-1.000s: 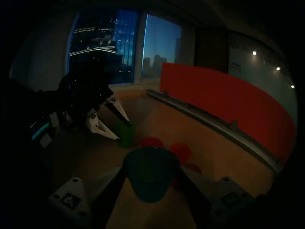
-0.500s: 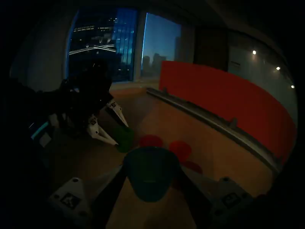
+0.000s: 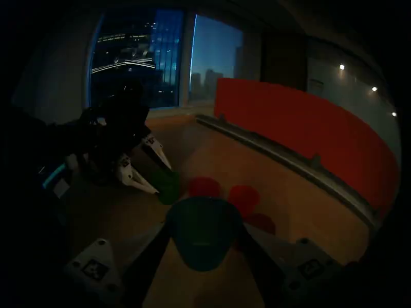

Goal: Pour water

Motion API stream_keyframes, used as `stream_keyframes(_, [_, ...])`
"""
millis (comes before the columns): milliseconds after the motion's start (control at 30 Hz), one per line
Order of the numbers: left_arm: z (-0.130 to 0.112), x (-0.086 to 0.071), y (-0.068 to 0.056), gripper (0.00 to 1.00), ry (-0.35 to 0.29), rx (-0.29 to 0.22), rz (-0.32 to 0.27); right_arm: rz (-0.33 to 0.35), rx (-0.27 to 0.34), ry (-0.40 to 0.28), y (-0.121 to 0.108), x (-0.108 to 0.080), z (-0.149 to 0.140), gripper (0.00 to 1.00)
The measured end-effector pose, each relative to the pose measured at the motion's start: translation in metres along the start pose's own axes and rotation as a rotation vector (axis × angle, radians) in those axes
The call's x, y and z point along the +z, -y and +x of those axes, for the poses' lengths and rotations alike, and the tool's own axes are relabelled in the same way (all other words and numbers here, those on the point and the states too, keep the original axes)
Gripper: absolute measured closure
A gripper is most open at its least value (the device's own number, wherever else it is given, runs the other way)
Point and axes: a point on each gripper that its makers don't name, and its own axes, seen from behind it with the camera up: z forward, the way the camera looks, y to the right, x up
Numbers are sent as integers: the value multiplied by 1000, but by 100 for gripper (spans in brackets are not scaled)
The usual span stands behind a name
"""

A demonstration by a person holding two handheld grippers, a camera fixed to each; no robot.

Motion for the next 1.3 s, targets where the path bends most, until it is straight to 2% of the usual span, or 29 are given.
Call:
stream_keyframes(200, [-8, -2, 0, 12, 24, -19, -10, 19, 3, 16, 13, 6, -11, 5])
stream_keyframes(467, [-18, -5, -1, 12, 35, -13, -10, 56, 10, 46, 35, 16, -31, 4])
stream_keyframes(767, [-29, -18, 2, 12, 40, -28, 8, 89, 21, 87, 53, 31, -58, 4])
stream_keyframes(1000, [-28, -30, -4, 12, 19, -50, 7, 108, 20, 111, 63, 43, -75, 4])
stream_keyframes(1300, [-26, -40, -14, 12, -5, -50, 1, 111, 20, 115, 67, 50, -86, 3])
